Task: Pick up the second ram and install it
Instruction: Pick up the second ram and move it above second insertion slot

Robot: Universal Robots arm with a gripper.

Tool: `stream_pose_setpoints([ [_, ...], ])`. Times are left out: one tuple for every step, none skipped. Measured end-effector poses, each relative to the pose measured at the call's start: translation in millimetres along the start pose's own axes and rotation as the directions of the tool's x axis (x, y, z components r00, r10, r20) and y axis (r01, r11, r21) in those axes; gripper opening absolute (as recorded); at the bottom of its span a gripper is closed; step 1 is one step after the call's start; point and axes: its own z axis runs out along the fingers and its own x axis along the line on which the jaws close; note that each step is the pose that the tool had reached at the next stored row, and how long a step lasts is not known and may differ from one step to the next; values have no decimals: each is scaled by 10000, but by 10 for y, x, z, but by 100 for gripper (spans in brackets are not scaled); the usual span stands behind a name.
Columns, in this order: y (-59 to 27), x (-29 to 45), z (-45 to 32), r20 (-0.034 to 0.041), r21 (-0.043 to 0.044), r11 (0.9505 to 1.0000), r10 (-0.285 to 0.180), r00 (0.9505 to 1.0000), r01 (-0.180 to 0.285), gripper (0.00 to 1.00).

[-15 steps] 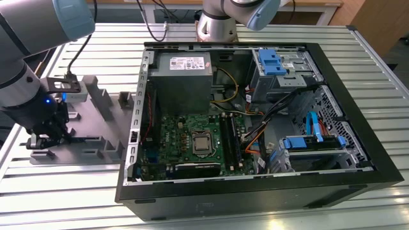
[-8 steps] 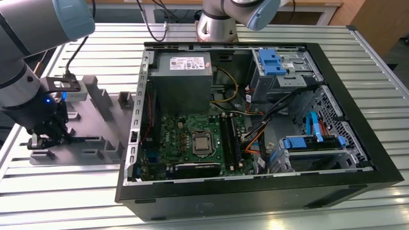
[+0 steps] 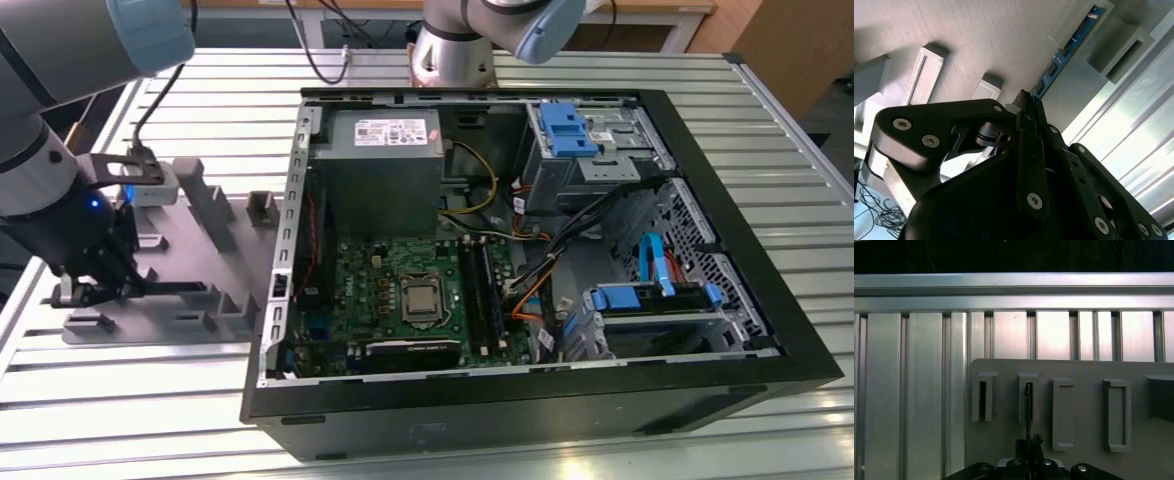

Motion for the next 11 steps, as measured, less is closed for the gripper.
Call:
stream_pose_setpoints([
  [0,0,-21,0,0,10000,0,10000,0,14],
  [1,0,-40,0,0,10000,0,10000,0,14],
  [1,-1,-60,0,-1,10000,0,10000,0,14],
  [2,-1,-80,0,-1,10000,0,10000,0,14],
  [2,-1,-100,0,-1,10000,0,10000,0,14],
  [2,-1,-118,0,0,10000,0,10000,0,14],
  [2,-1,-138,0,0,10000,0,10000,0,14],
  [3,-2,-161,1,0,10000,0,10000,0,14],
  [3,-2,-184,0,0,10000,0,10000,0,14],
  [4,-2,-209,0,0,10000,0,10000,0,14],
  [4,-3,-240,0,-1,10000,0,10000,0,14],
])
